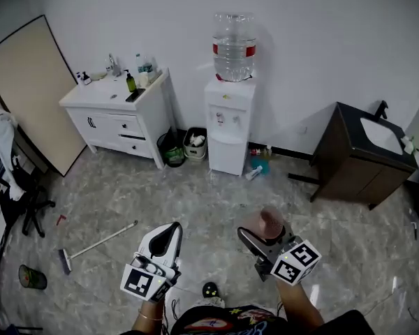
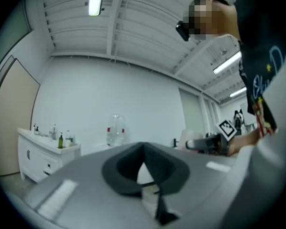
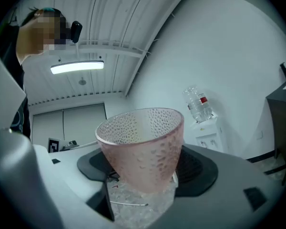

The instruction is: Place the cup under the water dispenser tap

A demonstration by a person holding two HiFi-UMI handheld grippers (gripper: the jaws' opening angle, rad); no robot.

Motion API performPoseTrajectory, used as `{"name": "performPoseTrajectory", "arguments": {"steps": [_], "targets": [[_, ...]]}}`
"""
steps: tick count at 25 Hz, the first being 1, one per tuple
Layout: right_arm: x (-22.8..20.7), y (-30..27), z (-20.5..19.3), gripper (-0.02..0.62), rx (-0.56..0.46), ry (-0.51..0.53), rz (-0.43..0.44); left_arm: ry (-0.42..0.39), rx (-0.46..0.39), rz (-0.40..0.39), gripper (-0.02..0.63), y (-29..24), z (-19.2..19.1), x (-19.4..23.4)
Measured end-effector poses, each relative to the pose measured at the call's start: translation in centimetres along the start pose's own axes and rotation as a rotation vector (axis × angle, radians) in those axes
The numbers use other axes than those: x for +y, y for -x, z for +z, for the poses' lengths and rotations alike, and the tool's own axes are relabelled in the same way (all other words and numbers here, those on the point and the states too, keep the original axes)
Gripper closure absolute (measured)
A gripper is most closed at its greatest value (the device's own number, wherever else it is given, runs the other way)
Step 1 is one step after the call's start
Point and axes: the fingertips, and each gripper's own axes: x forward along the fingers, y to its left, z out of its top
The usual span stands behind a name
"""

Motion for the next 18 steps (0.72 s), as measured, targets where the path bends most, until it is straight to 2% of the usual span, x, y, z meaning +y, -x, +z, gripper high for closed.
{"name": "performPoseTrajectory", "arguments": {"steps": [4,8,12,15,16,18], "targets": [[-3.0,-6.4,1.1,0.238,-0.014,0.009,-0.014,-0.039,-0.019,0.05,0.618,-4.5,0.0,6.5],[-8.9,-11.7,-0.8,0.238,0.068,0.028,-0.055,-0.006,0.01,0.059,0.618,-9.9,-3.1,11.4],[-17.4,-18.9,-2.8,0.237,0.092,0.019,-0.068,-0.003,0.058,0.055,0.618,-17.3,-7.5,16.8],[-25.1,-25.8,-3.1,0.237,0.088,0.009,-0.067,-0.067,0.084,0.002,0.618,-25.3,-10.0,20.8],[-27.3,-28.1,-3.0,0.238,0.095,0.017,-0.059,-0.074,0.081,0.007,0.618,-27.8,-10.5,22.3],[-31.5,-32.7,-2.1,0.237,0.11,0.047,-0.032,-0.048,0.062,0.078,0.618,-32.4,-10.9,26.3]]}}
